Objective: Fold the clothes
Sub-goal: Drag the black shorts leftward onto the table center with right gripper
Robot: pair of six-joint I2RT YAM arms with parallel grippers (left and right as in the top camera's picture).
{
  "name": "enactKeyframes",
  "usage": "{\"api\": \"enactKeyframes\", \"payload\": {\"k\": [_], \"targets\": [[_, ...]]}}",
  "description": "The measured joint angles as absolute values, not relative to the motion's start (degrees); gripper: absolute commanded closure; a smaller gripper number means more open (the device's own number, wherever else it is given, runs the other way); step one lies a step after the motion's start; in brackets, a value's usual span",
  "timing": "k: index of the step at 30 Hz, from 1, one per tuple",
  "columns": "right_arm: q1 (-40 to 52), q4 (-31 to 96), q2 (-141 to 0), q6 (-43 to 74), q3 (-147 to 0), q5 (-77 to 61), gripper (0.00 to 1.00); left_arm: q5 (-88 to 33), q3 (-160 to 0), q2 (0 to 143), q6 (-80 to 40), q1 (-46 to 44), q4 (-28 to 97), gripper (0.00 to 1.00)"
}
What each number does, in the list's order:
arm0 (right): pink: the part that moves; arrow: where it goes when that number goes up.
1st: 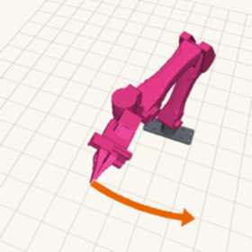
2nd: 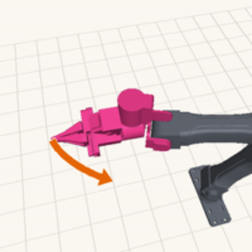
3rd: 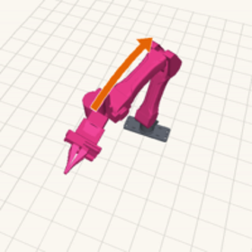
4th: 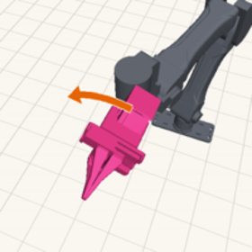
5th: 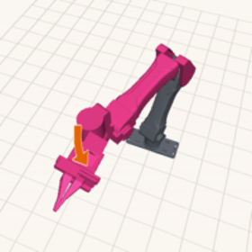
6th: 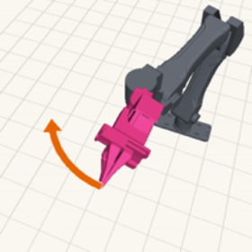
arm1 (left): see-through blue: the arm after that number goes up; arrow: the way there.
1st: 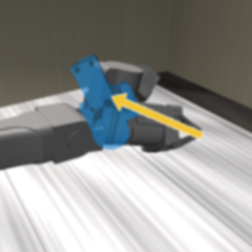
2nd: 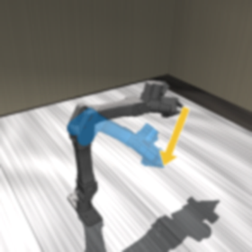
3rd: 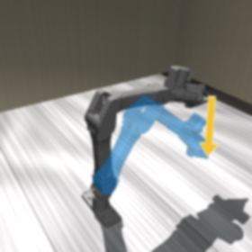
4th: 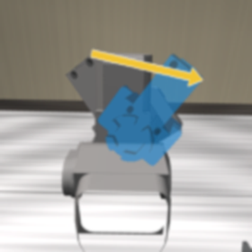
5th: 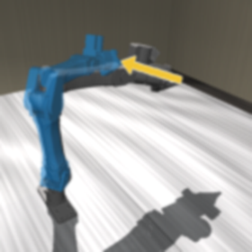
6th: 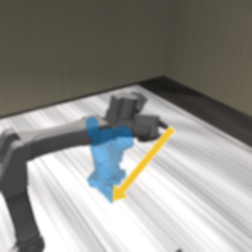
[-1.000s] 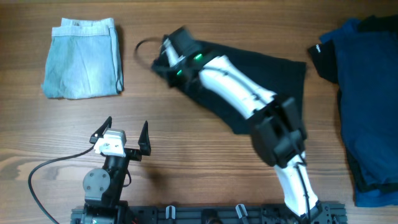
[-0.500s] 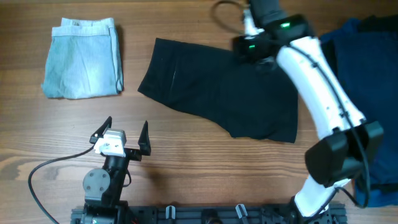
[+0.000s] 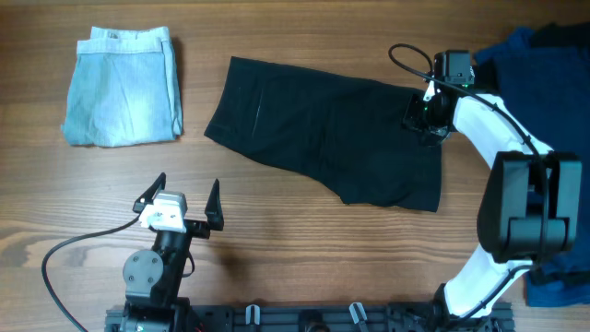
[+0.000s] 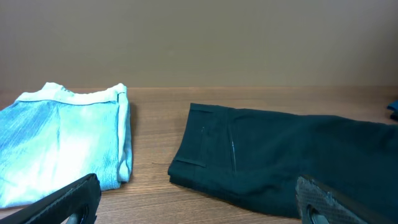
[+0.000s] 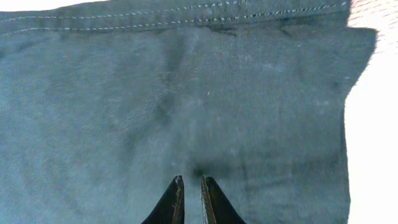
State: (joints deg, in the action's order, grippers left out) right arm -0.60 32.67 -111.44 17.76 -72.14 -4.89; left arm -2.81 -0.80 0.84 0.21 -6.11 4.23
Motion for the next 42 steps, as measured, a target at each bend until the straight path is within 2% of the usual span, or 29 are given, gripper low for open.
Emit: {"api": "enactKeyframes", "payload": {"k": [3,10,13,14,15,18,21,23,25,28,35,42], "targets": [[-0.60,28.73,-114.85,17.76,-72.40,-4.82,0.96,-2.81,-0.82,0.84,0.21,-6.13,4.23,0.00],[-0.38,14.26,-118.67,17.96,-73.19,0.36,0.94,-2.81,-0.80,0.84,0.21,-6.13,4.23,0.00],[-0.36,8.58,-119.87,17.69,-72.97,2.39,0.85,-2.81,-0.80,0.84,0.21,-6.13,4.23,0.00],[-0.36,7.14,-120.03,17.61,-72.77,2.70,0.76,-2.81,-0.80,0.84,0.21,-6.13,4.23,0.00],[-0.36,6.44,-120.20,16.86,-72.77,3.05,0.70,-2.79,-0.80,0.84,0.21,-6.13,4.23,0.00],[-0.30,19.68,-118.58,12.69,-76.86,3.70,0.63,-2.81,-0.80,0.84,0.21,-6.13,4.23,0.00],[-0.45,34.26,-109.40,12.14,-79.48,4.54,0.60,-2.81,-0.80,0.82,0.21,-6.13,4.25,0.00],[-0.43,48.27,-98.15,14.02,-81.08,4.93,0.66,-2.81,-0.80,0.84,0.21,-6.13,4.23,0.00],[-0.43,62.15,-91.64,17.10,-81.80,5.10,0.95,-2.81,-0.80,0.84,0.21,-6.13,4.23,0.00],[-0.45,64.45,-91.66,20.49,-76.12,5.17,0.96,-2.81,-0.80,0.84,0.21,-6.13,4.23,0.00],[-0.49,50.46,-92.68,26.20,-53.06,-3.57,0.96,-2.81,-0.80,0.84,0.23,-6.13,4.23,0.00],[-0.49,50.46,-92.68,28.67,-51.27,-3.84,0.96,-2.81,-0.80,0.84,0.21,-6.13,4.23,0.00]]}}
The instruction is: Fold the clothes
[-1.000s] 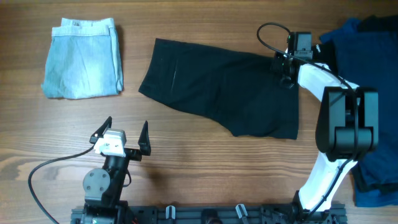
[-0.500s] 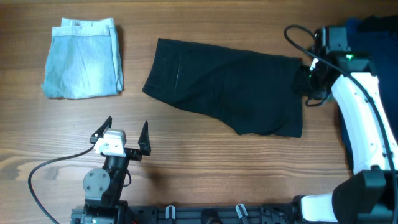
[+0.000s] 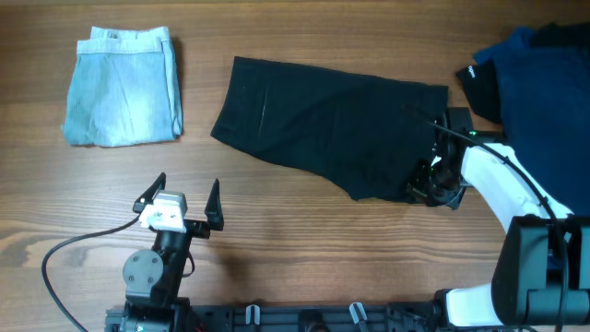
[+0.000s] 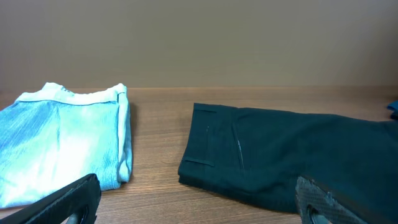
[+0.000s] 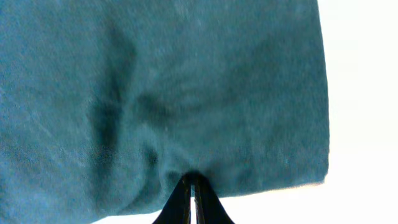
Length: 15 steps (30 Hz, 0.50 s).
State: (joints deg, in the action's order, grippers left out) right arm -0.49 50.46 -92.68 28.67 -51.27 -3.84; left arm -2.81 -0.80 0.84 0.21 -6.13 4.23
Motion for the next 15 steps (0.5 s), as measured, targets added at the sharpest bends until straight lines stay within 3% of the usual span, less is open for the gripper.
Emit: {"api": "enactKeyframes", "payload": {"k": [15], "targets": [[-0.49,41.56,-92.68,31.46,-49.32,2.70,0.96,-2.81,-0.80,0.84,0.21,-6.13,4.23,0.00]]}}
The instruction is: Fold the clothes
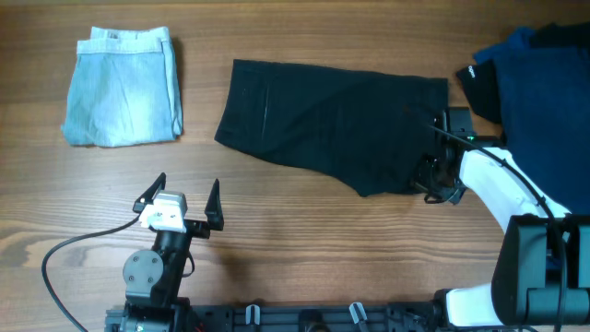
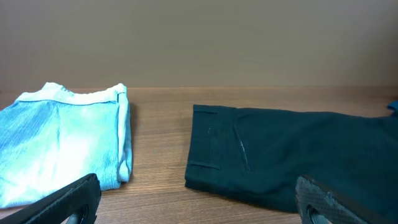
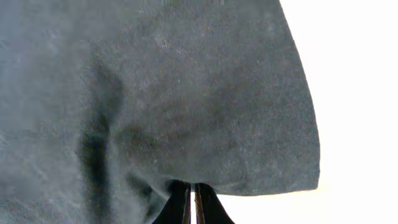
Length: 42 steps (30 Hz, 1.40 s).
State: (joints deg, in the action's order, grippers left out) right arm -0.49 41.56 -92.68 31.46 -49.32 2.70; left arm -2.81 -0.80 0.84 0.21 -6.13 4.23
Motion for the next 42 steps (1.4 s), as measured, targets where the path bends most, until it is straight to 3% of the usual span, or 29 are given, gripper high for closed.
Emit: {"api": "enactKeyframes", "payload": {"k": [7,11,12,13,14,19,24,42], "targets": [[-0.49,38.85,-92.68,31.70,-49.23,3.07,0.92,-2.81,-0.80,0.84,0.23,-6.13,4.23,0.00],[-0.49,38.72,-92.68,32.40,-49.23,3.07,0.73,-2.81,-0.80,0.84,0.21,-6.13,4.23,0.00],[-0.49,38.92,-92.71,32.27,-49.23,3.07,0.59,-2.81,-0.80,0.84,0.21,-6.13,4.23,0.00],[-0.49,39.72,-92.68,31.92,-49.23,3.07,0.31,-2.81,-0.80,0.84,0.21,-6.13,4.23,0.00],[-0.49,40.49,-92.68,31.66,-49.25,3.03,0.19,-2.81,-0.80,0.84,0.21,-6.13,4.23,0.00],[-0.49,47.99,-92.95,28.64,-55.57,-3.57,0.02,-2.81,-0.80,0.84,0.21,-6.13,4.25,0.00],[-0.49,51.81,-92.97,26.85,-67.00,-7.60,0.00,-2.81,-0.80,0.84,0.23,-6.13,4.23,0.00],[-0.49,42.24,-92.97,26.46,-67.44,-7.94,0.01,-2.81,-0.80,0.84,0.21,-6.13,4.23,0.00]]}}
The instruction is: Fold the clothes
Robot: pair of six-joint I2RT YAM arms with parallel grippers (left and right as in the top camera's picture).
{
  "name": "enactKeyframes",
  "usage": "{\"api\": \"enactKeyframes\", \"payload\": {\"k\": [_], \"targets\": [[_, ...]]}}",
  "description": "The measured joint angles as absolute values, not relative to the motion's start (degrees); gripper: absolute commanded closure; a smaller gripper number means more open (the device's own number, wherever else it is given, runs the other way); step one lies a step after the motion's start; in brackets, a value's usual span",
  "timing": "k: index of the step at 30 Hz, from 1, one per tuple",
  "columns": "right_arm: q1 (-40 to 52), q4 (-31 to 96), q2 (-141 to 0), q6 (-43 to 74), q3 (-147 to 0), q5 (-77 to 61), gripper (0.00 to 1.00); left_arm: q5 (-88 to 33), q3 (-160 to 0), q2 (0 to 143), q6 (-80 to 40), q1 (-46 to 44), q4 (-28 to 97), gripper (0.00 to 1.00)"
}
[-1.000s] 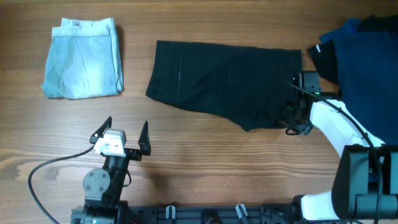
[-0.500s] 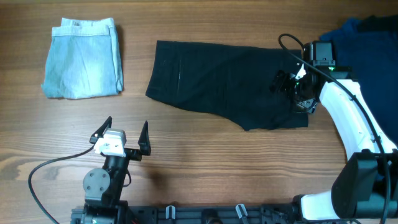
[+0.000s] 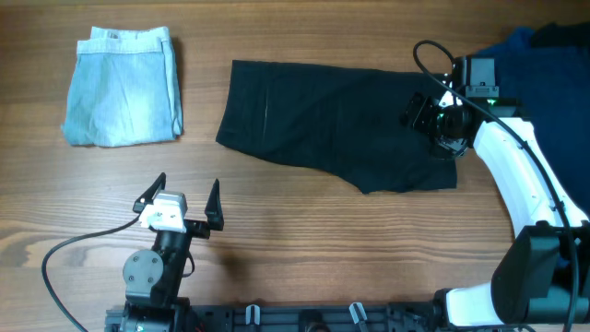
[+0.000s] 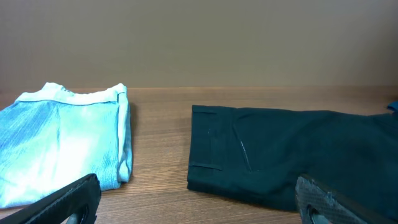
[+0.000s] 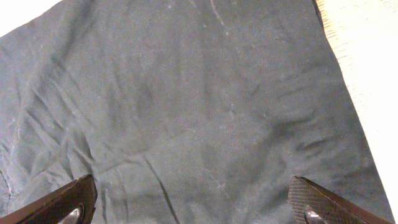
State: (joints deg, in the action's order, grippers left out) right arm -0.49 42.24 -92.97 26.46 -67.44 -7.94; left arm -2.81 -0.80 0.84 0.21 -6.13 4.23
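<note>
Black shorts (image 3: 336, 124) lie flat across the table's middle, their waistband (image 4: 208, 140) toward the left. My right gripper (image 3: 433, 120) hovers open over the shorts' right end, its fingertips (image 5: 314, 202) wide apart above dark cloth (image 5: 186, 106) with nothing between them. Near the front edge my left gripper (image 3: 180, 198) rests open and empty, pointing at the table's far side. A folded light-blue denim piece (image 3: 122, 86) sits at the far left, also seen as the pale fold (image 4: 65, 140) in the left wrist view.
A heap of dark blue clothes (image 3: 544, 65) lies at the right edge, behind the right arm. Bare wooden table (image 3: 304, 231) stretches between the shorts and the left arm's base. A black cable loops at the front left.
My right gripper has let go of the shorts' lower right corner, opened wide and moved up-table over their right end. The shorts stay put. The left arm has not moved.
My right gripper was shut on the shorts near their upper right edge while they lay slanted. Then it was shut at the lower right corner, and the shorts lay shifted rightward and straighter. Now it is open above the flattened cloth.
</note>
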Motion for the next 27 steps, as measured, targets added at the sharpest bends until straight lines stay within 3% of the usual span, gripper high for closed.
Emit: {"api": "enactKeyframes", "payload": {"k": [11,15,20,27], "targets": [[-0.49,42.24,-92.97,26.46,-67.44,-7.94,0.01,-1.76,-0.73,0.84,0.19,-6.17,2.39,0.00],[-0.49,42.13,-92.97,26.46,-67.44,-7.94,0.01,-6.57,-2.76,0.91,-1.37,-6.28,-0.03,0.00],[-0.49,41.89,-92.97,26.46,-67.46,-7.94,0.00,-7.84,-27.35,11.81,-2.98,-6.28,8.43,0.00],[-0.49,42.13,-92.97,26.46,-67.51,-8.14,0.00,-8.23,-78.81,58.15,-3.31,-6.33,33.50,0.00]]}}
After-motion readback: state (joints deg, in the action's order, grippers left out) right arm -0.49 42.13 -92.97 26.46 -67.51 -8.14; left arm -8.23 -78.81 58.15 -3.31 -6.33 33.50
